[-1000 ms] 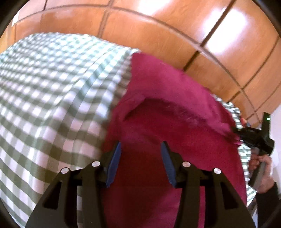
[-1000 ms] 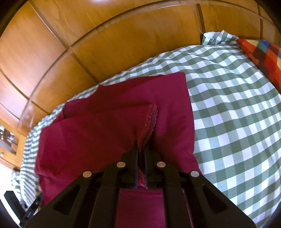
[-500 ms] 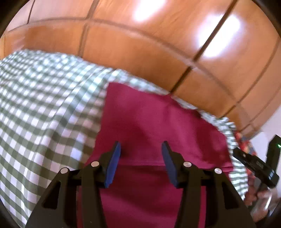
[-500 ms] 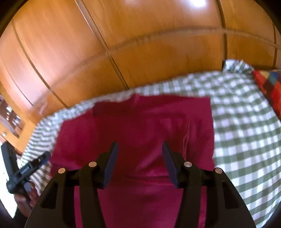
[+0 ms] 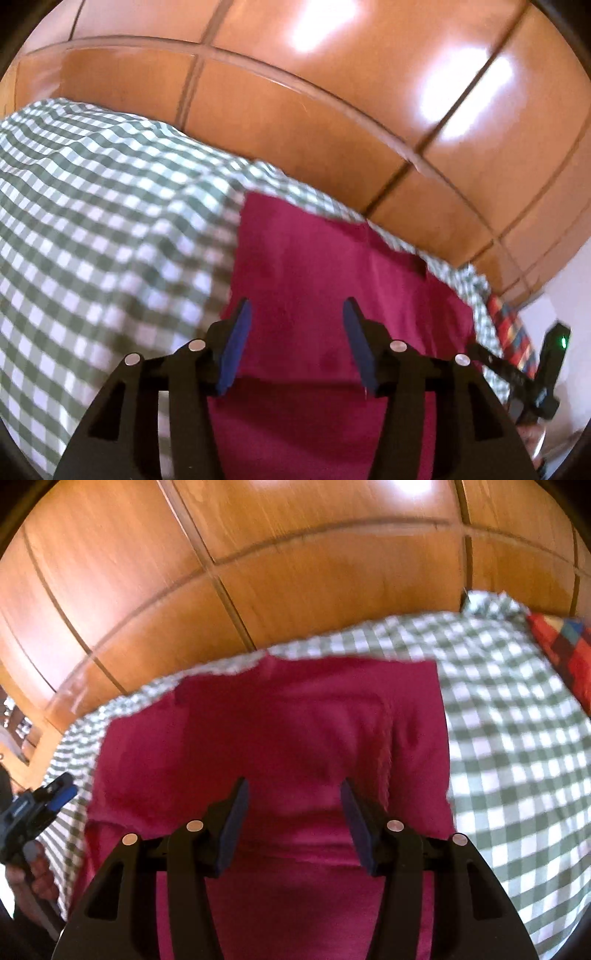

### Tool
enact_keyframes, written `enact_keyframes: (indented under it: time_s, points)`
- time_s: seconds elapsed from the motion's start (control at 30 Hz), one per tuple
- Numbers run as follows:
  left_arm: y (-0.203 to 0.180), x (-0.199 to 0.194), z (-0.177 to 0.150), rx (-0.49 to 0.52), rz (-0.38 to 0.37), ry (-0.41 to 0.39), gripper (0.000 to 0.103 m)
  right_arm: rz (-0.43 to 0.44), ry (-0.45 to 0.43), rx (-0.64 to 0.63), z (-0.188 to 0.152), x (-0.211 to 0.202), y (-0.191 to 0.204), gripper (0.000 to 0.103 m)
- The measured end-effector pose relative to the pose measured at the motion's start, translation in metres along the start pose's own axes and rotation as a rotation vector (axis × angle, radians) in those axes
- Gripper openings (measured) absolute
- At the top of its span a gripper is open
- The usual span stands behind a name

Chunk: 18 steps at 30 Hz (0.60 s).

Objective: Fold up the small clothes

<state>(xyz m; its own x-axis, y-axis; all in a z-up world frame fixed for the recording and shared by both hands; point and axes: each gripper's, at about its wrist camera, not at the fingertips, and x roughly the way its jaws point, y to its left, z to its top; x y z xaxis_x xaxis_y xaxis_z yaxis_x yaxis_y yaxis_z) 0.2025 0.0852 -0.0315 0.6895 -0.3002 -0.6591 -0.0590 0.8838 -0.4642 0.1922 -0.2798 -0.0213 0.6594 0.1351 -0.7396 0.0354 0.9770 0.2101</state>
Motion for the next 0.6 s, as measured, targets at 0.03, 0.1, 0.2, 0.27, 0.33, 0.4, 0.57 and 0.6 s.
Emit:
enact_keyframes:
  time_s: [0.03,0.1,0.2,0.27,0.33,0.4,0.57,0.6]
  points:
    - [0.005,0.003,0.006,-0.017,0.004,-0.002,0.054,-0.003,-0.013,-0.002,0.005,-0.001,0.001,0.06]
    - [0.013,0.016,0.023,-0.056,-0.002,0.01,0.055,-0.016,-0.024,-0.006,0.013,0.002,0.004,0.06]
    - [0.02,0.04,0.038,-0.1,0.002,0.059,0.055,-0.051,-0.012,0.005,0.022,0.018,0.0,0.06]
    - [0.023,0.05,0.042,-0.11,0.039,0.063,0.054,-0.089,-0.003,-0.006,0.023,0.029,-0.002,0.06]
    - [0.017,0.058,0.043,-0.08,0.128,0.049,0.054,-0.136,0.011,-0.012,0.019,0.042,-0.007,0.06]
    - [0.01,0.07,0.037,-0.019,0.246,0.055,0.055,-0.151,0.018,-0.014,0.011,0.053,-0.012,0.06]
    - [0.011,0.094,0.013,0.085,0.384,0.024,0.063,-0.15,-0.049,-0.048,-0.005,0.057,-0.013,0.061]
    - [0.008,0.094,0.009,0.099,0.398,0.009,0.063,-0.146,-0.052,-0.044,-0.006,0.057,-0.014,0.061]
